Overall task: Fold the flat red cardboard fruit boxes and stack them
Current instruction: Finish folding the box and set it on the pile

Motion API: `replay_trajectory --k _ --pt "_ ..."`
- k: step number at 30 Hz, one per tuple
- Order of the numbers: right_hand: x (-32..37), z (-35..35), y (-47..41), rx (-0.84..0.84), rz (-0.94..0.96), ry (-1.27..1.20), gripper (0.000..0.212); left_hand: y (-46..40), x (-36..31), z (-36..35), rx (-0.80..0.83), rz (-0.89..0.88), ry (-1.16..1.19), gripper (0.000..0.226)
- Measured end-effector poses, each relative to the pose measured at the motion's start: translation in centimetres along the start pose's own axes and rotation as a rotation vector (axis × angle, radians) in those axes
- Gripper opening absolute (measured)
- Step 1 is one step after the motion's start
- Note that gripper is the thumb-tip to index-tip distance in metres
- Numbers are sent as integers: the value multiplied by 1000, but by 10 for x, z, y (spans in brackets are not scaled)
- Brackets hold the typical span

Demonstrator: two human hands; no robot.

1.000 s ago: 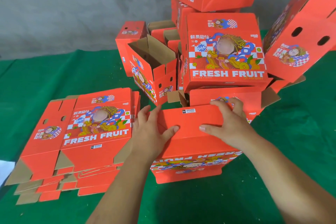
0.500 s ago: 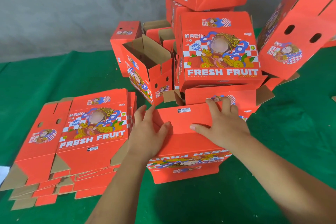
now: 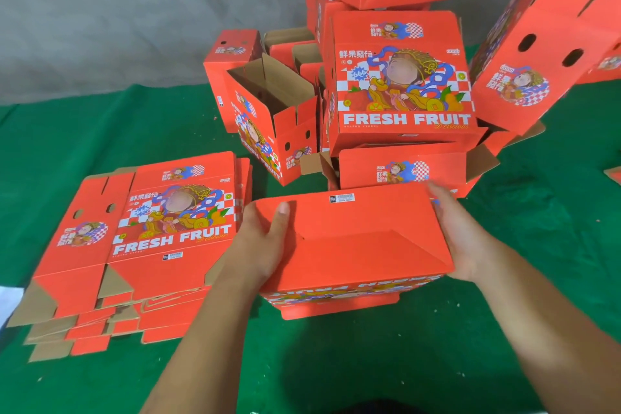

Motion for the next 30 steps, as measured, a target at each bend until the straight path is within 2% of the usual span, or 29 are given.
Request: replay_trajectory --k 2,4,6,8,11,12,15,17,19,21,22,24,25,27,28,30 --pt "7 6 8 -70 -20 -136 41 15 -11 -2 11 -22 23 80" --pt "31 26 13 -194 141 -155 39 30 -19 7 -38 -13 121 84" --pt "39 23 24 -112 179 -226 31 39 -21 21 -40 48 288 102" --pt "31 23 38 -94 82 -199 27 46 -27 29 -9 48 399 89" --pt "9 11 57 -29 -41 -269 22 59 -37 40 -43 -82 493 28" --pt "4 5 59 -16 -67 -301 24 61 -33 43 -30 -91 538 17" --pt "2 -6 64 -37 -104 -325 27 60 -20 57 57 -116 683 43" --pt "3 -10 56 -88 -85 -254 27 60 -14 61 152 -168 749 40" --pt "14 -22 54 -50 57 -137 32 63 -10 60 220 -204 719 30" --pt "8 -39 55 41 78 -48 39 61 1 62 207 -209 673 31" --pt "7 -47 63 47 72 10 35 59 5 65 195 -201 674 35" --pt "1 -57 73 63 57 14 13 55 15 70 186 -186 682 39" --pt "4 -62 77 74 88 -18 16 54 18 69 204 -180 645 48" --pt "17 -69 87 98 251 -23 38 49 30 60 277 -115 499 76" --pt "26 -72 89 81 336 10 46 46 38 54 308 -51 406 84" --pt "38 -79 92 82 453 86 61 45 49 41 319 38 198 72"
Point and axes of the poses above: each hand's wrist, its own y-axis away from the middle knuckle, its own z-axis out of the back of the hand, x = y × z, the point moved 9 cm from there along -y, towards the middle knuckle, and after that the axes turned 8 degrees about z, right-handed, at the moved point
